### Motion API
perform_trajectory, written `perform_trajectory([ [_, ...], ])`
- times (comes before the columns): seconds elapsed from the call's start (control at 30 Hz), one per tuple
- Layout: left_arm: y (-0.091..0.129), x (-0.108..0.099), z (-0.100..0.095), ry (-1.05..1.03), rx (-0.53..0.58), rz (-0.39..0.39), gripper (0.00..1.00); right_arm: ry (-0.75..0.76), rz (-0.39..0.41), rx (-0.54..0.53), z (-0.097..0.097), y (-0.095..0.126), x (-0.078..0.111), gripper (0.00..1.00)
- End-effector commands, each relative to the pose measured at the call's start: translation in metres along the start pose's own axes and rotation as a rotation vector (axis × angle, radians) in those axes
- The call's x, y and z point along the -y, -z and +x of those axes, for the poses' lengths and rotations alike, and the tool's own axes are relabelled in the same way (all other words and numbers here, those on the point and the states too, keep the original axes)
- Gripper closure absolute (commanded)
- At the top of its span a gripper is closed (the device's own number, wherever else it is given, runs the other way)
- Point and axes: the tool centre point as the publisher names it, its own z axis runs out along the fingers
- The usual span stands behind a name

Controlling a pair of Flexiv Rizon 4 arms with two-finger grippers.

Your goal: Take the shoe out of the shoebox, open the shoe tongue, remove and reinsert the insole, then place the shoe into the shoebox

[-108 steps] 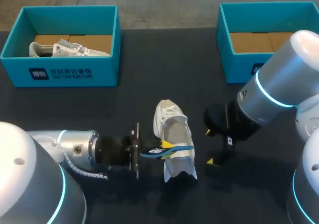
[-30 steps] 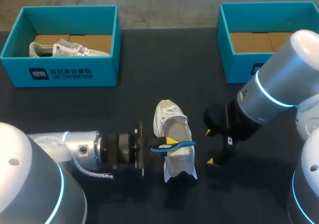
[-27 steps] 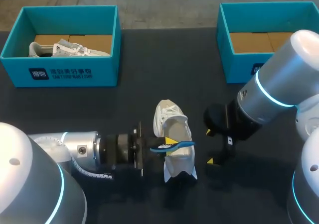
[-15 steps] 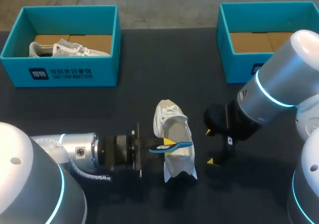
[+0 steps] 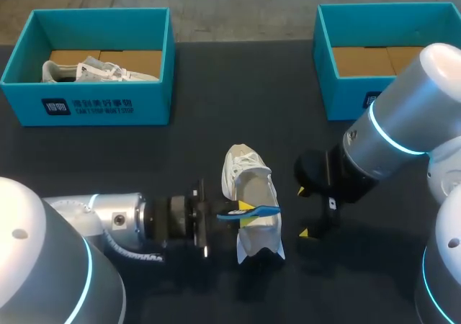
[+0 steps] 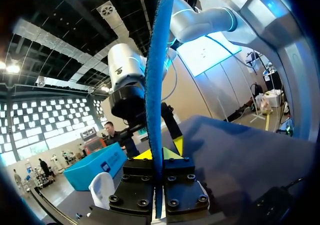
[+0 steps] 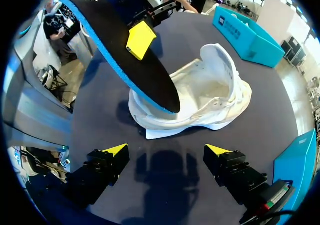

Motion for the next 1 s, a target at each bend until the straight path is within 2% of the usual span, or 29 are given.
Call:
perform_trajectory([
  [0.03,-0.005,-0.004,-0.001,-0.003,-0.003,-0.003,1.00,-0.001,0.000,0.004,0.001,-0.002,0.000,0.00],
  [0.47,-0.004,-0.011,-0.006,-0.011,-0.003,-0.015,1.00,-0.001,0.000,0.004,0.001,-0.002,0.000,0.00],
  [1.0,-0.007,-0.023,0.001,-0.053,-0.061,-0.016,1.00,-0.001,0.000,0.004,0.001,-0.002,0.000,0.00],
])
